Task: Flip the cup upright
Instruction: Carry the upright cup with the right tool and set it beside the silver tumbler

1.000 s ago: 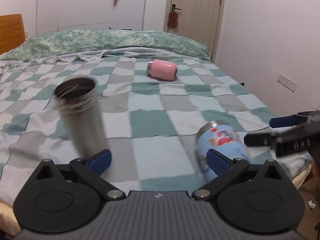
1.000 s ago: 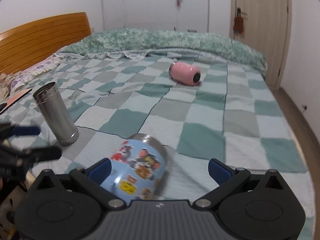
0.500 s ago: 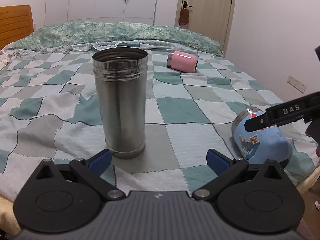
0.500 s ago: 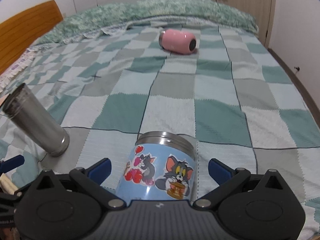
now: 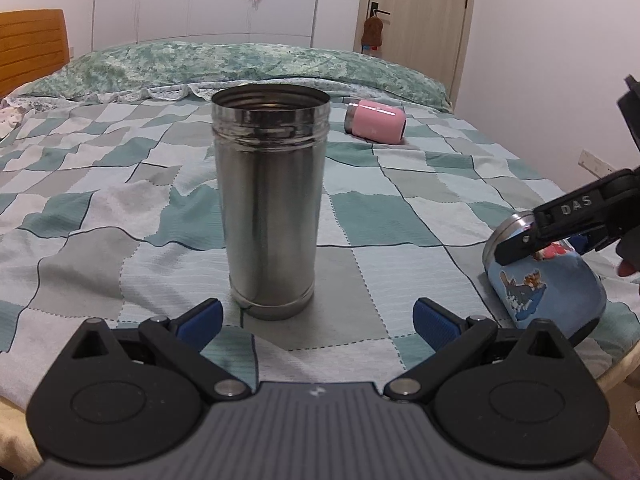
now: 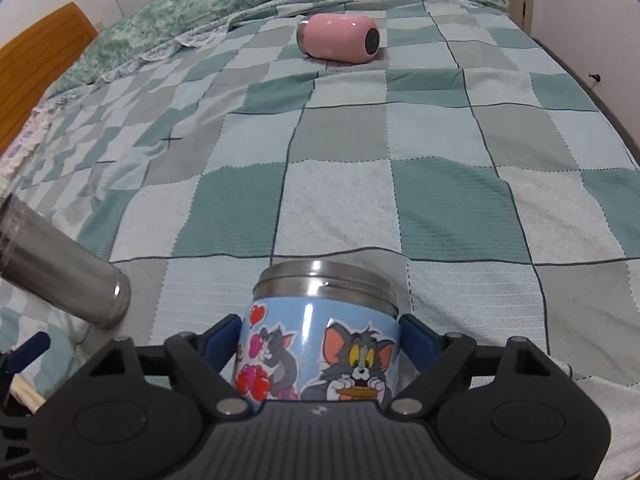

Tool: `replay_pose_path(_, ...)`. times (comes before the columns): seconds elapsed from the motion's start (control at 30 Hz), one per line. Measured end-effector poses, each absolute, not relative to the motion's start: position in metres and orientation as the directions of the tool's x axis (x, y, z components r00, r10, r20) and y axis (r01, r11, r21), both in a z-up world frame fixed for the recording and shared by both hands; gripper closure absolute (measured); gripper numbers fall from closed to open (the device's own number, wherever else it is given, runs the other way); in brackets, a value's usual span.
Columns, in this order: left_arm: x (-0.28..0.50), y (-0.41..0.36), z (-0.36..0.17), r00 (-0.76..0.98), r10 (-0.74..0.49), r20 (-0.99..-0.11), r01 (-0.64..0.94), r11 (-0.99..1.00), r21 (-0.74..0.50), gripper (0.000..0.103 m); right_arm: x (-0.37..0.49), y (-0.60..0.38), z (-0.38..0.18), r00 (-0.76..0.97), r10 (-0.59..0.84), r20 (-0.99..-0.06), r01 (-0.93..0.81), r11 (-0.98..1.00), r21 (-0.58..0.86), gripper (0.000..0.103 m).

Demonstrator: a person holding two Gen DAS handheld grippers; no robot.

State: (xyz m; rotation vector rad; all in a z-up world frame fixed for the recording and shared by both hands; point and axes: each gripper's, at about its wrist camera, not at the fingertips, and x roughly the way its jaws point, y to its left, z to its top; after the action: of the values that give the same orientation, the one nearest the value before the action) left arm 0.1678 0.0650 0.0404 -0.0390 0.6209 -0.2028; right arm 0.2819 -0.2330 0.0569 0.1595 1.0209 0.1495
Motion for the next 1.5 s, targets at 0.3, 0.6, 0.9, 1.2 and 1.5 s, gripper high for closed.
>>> replay_pose_path(0.3,0.159,0.078,0.047,0.805,-0.201,-0.558,0.168,0.980,-0.110,0.000,0.236,-0.244,0.071,0.690,0.270,-0.671,-0.153,0.961,0.230,0.020)
replay_pose_path(0.6,0.156,0.095,0.058,0.835,-0.165,-0.525,0.123,0.986,-0.113,0.000,0.186,-0.212,0.083,0.895,0.292,-0.337,-0.291,0.955,0.052,0.020)
replay_pose_path(0.9,0.160,0.115,0.061,0.852,-0.121,-0.510,0.064,0.990,-0.128,0.000,0.205,-0.148,0.075,0.930,0.315,-0.189,-0.332,0.941,-0.068,0.020)
replay_pose_path(1.2,0.161,0.118,0.054,0.848,-0.118,-0.516,0.059,0.990,-0.128,0.000,0.215,-0.128,0.038,0.922,0.310,-0.231,-0.342,0.932,-0.115,0.020)
replay_pose_path(1.5,0.143,0.107,0.066,0.874,-0.129,-0.468,0.083,0.990,-0.116,0.000,0.197,-0.144,0.047,0.923,0.348,-0.168,-0.363,0.929,-0.074,0.000)
